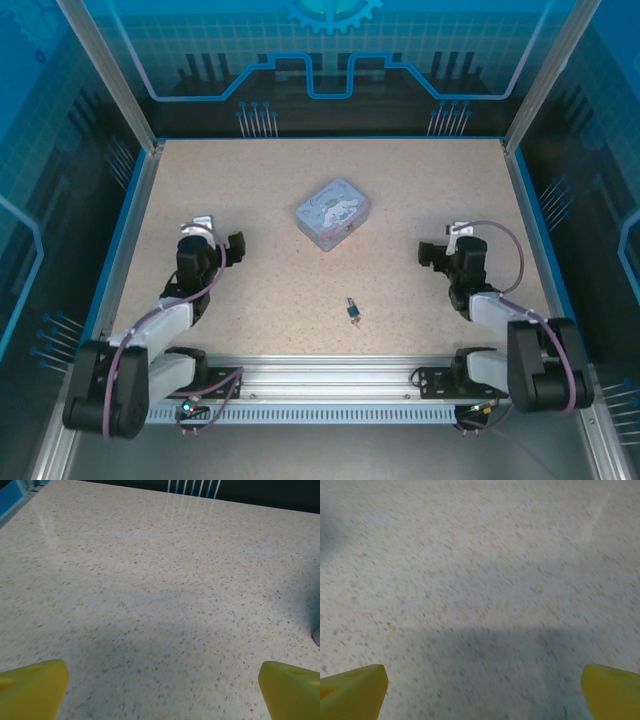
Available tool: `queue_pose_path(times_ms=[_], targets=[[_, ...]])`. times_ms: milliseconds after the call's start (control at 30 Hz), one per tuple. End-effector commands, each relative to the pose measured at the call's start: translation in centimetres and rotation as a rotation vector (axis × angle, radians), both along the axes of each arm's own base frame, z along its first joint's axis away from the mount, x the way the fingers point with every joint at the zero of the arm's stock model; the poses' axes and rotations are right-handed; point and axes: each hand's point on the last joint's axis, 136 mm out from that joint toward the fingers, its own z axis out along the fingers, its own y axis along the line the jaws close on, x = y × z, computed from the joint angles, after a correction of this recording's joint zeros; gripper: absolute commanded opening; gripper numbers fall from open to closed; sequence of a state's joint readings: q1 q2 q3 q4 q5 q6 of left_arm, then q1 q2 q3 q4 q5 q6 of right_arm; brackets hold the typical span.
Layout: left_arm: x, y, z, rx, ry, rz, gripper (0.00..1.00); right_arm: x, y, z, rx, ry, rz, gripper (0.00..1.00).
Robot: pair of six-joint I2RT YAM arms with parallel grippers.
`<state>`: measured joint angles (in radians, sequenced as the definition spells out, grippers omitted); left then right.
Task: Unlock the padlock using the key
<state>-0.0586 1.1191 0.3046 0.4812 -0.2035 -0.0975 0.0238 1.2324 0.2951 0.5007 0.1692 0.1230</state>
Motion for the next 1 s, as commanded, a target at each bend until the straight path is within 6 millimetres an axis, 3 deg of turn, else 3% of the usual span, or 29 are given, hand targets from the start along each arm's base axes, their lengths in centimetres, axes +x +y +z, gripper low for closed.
queue_pose_path(times_ms=[0,167,233,300,467,967], targets=[[2.0,-0.8,2.0,-0.008,-0.151,-0.075,0.99,3.4,0.9,5.0,-0.01,-0.233,0.089,1.0],[3.6,-0.9,1.1,0.035,-0.164,-0.13,0.99,4.2,1.8,2.9,0.01,-0.211,0.152,1.0],[4.1,-0.5,0.0,-0.001,-0.144,-0.138,0.99,4.9,1.5,2.3,0.006,-0.206,0.13,1.0],[4.4,-0.2,-1.6,-0.017,-0.148,-0.137,0.99,5.7,2.5,1.7,-0.026,-0.135,0.159,1.0],[5.4,0.1,-1.8,-0.031,-0.099,-0.125,0.99,5.8,2.9,1.6,-0.07,-0.122,0.158,1.0],[5.5,-0.1,-1.8,-0.024,-0.096,-0.131,0.99,5.9,3.3,1.6,-0.069,-0.118,0.178,1.0]])
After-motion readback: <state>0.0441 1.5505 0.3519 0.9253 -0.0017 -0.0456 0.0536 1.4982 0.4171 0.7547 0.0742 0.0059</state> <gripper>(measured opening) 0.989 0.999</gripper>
